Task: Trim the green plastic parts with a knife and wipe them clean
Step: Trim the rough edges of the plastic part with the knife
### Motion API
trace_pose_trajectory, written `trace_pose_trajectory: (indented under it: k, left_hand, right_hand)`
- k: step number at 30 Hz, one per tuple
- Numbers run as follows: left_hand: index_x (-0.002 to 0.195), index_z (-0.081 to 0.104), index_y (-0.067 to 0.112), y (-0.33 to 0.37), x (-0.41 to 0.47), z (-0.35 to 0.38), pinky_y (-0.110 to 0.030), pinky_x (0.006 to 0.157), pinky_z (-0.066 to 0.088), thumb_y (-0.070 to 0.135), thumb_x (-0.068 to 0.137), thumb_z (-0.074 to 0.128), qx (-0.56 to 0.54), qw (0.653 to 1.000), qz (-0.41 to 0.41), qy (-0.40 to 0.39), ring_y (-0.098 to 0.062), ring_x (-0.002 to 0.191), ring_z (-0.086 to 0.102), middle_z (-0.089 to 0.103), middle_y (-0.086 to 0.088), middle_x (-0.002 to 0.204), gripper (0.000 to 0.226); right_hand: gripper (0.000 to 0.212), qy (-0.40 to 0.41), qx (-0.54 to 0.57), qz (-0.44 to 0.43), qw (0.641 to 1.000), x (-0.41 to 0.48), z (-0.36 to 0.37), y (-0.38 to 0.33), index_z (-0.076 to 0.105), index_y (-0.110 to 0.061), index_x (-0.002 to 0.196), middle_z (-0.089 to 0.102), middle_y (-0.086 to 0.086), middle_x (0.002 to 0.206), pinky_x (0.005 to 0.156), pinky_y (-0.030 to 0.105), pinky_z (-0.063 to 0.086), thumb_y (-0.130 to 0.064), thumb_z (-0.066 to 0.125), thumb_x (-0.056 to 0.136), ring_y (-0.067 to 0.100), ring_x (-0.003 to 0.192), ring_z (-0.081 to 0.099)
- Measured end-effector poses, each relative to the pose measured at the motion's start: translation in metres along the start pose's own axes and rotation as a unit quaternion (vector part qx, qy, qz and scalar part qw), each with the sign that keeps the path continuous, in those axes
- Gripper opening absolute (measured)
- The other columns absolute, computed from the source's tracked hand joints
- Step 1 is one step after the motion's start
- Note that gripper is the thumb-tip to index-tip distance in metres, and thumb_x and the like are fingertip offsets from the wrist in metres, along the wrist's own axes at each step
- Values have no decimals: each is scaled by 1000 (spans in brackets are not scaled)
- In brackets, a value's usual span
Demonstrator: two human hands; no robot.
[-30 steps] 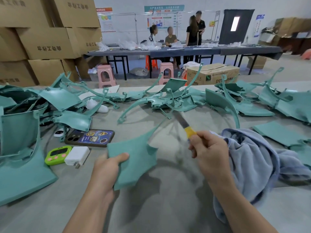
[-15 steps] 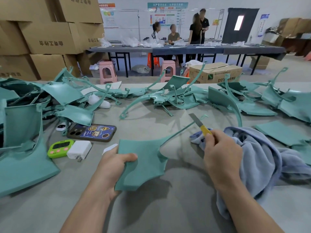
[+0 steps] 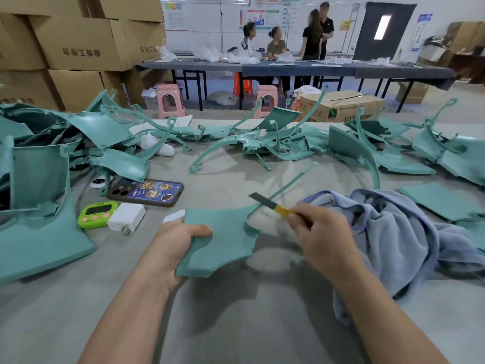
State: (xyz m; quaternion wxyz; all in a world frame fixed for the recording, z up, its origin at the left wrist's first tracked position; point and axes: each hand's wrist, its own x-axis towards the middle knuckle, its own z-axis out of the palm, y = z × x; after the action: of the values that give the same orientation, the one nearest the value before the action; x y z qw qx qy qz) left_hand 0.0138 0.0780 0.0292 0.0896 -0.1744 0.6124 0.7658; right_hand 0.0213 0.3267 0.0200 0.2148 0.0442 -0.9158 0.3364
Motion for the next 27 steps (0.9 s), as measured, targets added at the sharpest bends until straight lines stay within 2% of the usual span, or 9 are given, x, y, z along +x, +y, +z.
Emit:
trace_pose_trajectory:
  k: [2,6,9,12,15,18,20,22,27]
  left_hand:
    - [114,61,-1,0,0,-1,-36,47,55,-8,84,62,3,1000,6,-12,-34,63,73,75,-23,91,30]
    - [112,60,-2,-3,0,2,-38,49,56,-10,84,62,30,999,17,-17,-34,64,73,75,-22,89,30]
    - [110,62,0,-5,1,4,-38,49,56,-11,83,63,32,999,19,-16,-33,64,73,76,-21,88,29]
    - [119,56,-3,-4,3,1,-37,48,56,-10,83,63,21,999,23,-16,-32,62,73,75,-21,89,38]
    - [122,56,-2,-4,3,-1,-36,50,56,-9,83,62,38,999,22,-20,-31,65,73,75,-21,93,40]
    - [119,58,-2,-4,3,-1,-35,48,56,-10,83,61,49,998,21,-17,-31,63,73,75,-21,93,37]
    - [115,61,1,-3,5,-2,-34,47,55,-10,84,60,36,999,19,-17,-30,62,73,76,-19,89,32]
    - [108,65,5,-3,6,-6,-33,47,55,-8,85,59,22,999,16,-20,-29,62,73,76,-17,87,27]
    - [97,68,10,-4,7,-7,-33,46,55,-9,86,59,31,999,10,-12,-29,60,73,76,-16,84,23]
  right_hand:
    - [25,-37,-54,9,998,2,7,3,61,-17,72,55,0,57,54,33,36,-24,62,97,15,55,48]
    - [32,83,-108,144,980,14,-9,19,63,-15,74,61,3,66,62,37,31,-27,50,101,31,73,54]
    - [30,55,-9,54,997,7,-7,12,60,-13,71,53,-2,55,54,30,34,-25,59,98,17,59,49]
    - [20,-50,-72,1,996,1,7,2,70,-17,81,62,-2,62,56,36,39,-28,62,96,18,59,52]
    - [27,29,-155,111,981,12,0,13,69,-16,78,49,-3,59,61,35,28,-29,57,98,29,65,44]
    - [35,88,-56,103,989,10,-8,20,58,-14,66,46,-1,50,54,35,29,-29,58,97,22,58,43]
    - [29,22,8,10,1000,4,1,8,60,-16,69,55,-5,56,49,27,32,-29,62,95,15,52,46]
    - [23,-38,-49,-17,998,1,13,1,64,-18,73,57,-5,56,53,34,33,-29,62,94,13,52,47]
    - [28,83,-118,137,980,15,-2,24,68,-15,78,59,0,67,63,36,30,-27,53,99,27,69,49]
